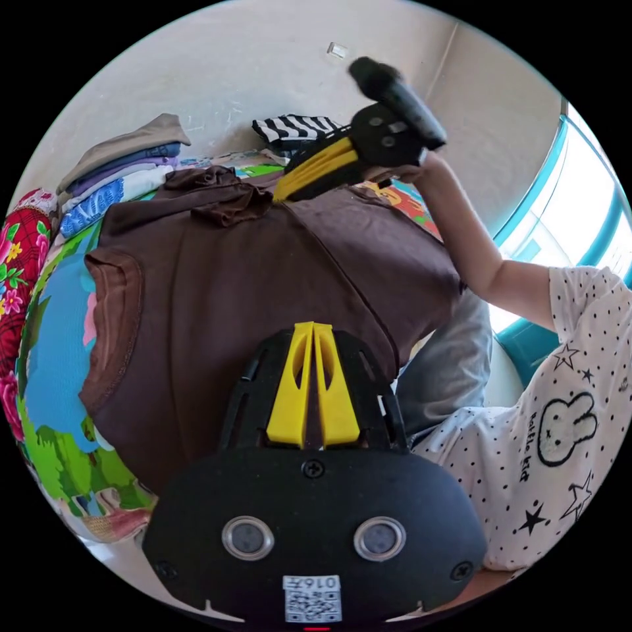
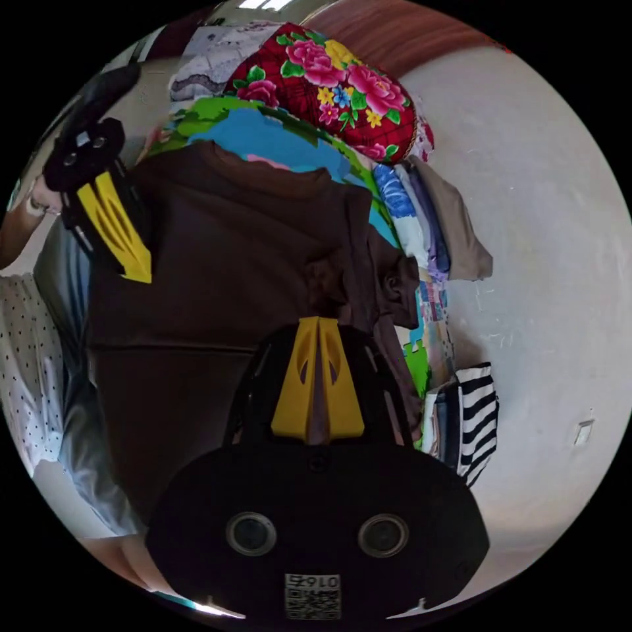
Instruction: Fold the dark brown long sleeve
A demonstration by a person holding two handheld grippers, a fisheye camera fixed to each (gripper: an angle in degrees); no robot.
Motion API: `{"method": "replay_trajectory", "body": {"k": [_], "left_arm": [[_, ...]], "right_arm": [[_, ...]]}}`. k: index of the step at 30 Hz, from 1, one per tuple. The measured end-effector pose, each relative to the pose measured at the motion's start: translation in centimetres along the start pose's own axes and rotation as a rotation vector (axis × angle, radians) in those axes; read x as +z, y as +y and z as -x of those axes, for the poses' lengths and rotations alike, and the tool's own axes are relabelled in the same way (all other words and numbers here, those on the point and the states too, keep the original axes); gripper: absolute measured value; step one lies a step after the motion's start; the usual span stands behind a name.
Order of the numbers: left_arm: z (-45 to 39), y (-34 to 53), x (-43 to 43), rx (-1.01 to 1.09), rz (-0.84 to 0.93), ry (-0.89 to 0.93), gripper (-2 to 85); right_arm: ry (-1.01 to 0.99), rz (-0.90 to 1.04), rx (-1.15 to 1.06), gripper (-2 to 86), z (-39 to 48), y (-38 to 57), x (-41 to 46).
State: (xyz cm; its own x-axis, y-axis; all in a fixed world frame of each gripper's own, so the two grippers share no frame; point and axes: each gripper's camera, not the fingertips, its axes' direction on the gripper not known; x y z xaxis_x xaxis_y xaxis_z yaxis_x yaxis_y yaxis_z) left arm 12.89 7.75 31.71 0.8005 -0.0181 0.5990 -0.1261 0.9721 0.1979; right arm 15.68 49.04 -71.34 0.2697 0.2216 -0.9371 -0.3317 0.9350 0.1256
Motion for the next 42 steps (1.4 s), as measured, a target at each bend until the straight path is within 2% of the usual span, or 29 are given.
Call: {"method": "replay_trajectory", "body": {"k": [3,6,9,12,14,17,21,23,25,29,31,33,35,38,42], "left_arm": [[-0.3,-0.5,0.4,0.002,-0.008,-0.017,-1.0],[-0.4,-1.4,0.8,0.013,0.003,-0.022,-1.0],[-0.4,-2.2,1.2,0.008,0.009,-0.015,-1.0],[-0.8,-3.2,1.4,0.007,0.018,-0.030,-1.0],[-1.2,-4.5,1.2,0.037,0.034,-0.054,-1.0],[-1.2,-8.2,-0.5,0.108,-0.097,-0.160,-0.9],[2.8,-16.9,0.1,0.116,-0.141,-0.306,-0.4],[5.6,-21.1,1.2,0.094,-0.161,-0.293,0.7],[8.4,-25.6,3.1,0.078,-0.129,-0.251,3.4],[11.6,-34.0,10.2,0.094,0.062,-0.224,9.8],[12.2,-36.1,13.6,0.090,0.167,-0.234,9.9],[12.9,-37.7,17.5,0.054,0.294,-0.332,7.0],[13.3,-38.9,18.1,0.058,0.300,-0.370,4.2],[14.1,-42.3,15.5,0.055,0.227,-0.387,3.3],[13.1,-47.4,7.7,0.025,0.049,-0.545,2.7]], "right_arm": [[-0.044,0.068,0.015,-0.4,-4.0,-2.8,4.5],[0.045,0.126,0.150,-0.4,-10.0,-3.5,7.4],[0.045,0.155,0.313,-0.3,-17.0,-2.9,9.4],[-0.028,0.075,0.472,0.0,-22.6,-1.0,9.9],[-0.143,-0.076,0.520,0.7,-24.9,1.4,10.2],[-0.333,-0.243,0.515,3.7,-27.4,4.3,11.6],[-0.410,-0.288,0.612,5.9,-31.0,7.1,14.0],[-0.393,-0.281,0.697,6.5,-32.6,8.4,15.7],[-0.392,-0.228,0.708,6.8,-33.6,8.7,16.7],[-0.296,-0.163,0.690,6.8,-35.1,9.6,17.6],[-0.253,-0.148,0.682,6.8,-35.7,10.1,17.7],[-0.230,-0.144,0.686,6.7,-36.3,10.9,17.7],[-0.214,-0.165,0.709,6.0,-37.3,11.9,17.5],[-0.225,-0.237,0.739,3.7,-38.3,13.0,17.6],[-0.297,-0.321,0.753,2.1,-39.2,12.6,18.9]]}}
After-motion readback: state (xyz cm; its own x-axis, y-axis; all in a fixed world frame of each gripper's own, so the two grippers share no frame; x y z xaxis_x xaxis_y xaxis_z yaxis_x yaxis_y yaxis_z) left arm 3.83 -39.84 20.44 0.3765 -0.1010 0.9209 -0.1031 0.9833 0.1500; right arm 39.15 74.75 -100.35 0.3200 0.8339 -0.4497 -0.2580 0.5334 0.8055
